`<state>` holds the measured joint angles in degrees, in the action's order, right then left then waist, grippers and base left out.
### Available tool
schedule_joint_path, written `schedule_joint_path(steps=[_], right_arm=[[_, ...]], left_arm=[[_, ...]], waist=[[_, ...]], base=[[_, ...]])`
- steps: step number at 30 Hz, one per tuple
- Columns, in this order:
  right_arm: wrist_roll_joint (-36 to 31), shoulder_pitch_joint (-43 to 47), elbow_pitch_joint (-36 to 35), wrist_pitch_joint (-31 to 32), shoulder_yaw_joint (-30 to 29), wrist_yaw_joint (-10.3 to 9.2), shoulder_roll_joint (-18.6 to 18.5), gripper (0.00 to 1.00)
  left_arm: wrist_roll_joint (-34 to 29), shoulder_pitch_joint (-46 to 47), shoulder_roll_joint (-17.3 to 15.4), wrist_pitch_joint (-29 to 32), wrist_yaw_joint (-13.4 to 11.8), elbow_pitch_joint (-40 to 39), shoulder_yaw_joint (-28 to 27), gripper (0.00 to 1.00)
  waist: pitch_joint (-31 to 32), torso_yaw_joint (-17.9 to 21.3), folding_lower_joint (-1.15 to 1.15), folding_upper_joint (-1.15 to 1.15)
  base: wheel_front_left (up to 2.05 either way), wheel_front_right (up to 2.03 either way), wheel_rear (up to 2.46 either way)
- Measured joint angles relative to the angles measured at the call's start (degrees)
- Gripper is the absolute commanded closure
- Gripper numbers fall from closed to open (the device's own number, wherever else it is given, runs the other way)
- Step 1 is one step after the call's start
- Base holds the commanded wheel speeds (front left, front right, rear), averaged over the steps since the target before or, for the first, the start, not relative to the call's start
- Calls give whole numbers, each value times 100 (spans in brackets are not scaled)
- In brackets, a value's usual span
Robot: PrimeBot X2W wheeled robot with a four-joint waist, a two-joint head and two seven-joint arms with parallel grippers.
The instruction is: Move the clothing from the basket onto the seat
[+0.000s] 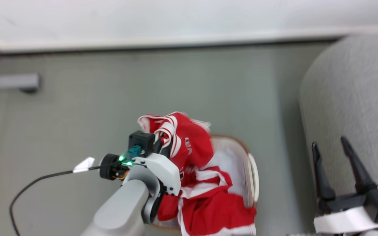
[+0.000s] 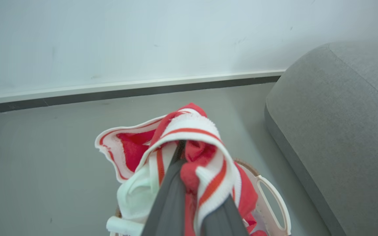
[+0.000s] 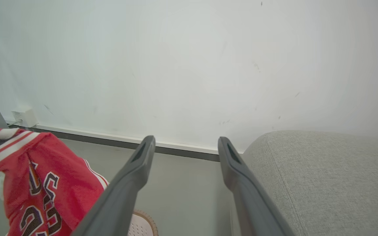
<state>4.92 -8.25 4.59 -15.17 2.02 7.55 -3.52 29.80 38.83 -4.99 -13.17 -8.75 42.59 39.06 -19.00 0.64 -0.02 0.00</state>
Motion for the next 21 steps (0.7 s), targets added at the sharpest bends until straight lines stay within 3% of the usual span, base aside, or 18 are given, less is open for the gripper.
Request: schedule_joint_path(steps=[13,21], right_arm=[[34,795,156,0,218,0,56,0],[70,1068,236,0,318,0,62,0]], left_arm=[[51,-641,-1006,816,-560,-2396,-213,100],[60,-965,-1481,1246,-846,-3334,-299,100]], waist=[[1476,-90,0,0],[2001,-42,0,0]], base=[[0,0,0],[0,0,0]])
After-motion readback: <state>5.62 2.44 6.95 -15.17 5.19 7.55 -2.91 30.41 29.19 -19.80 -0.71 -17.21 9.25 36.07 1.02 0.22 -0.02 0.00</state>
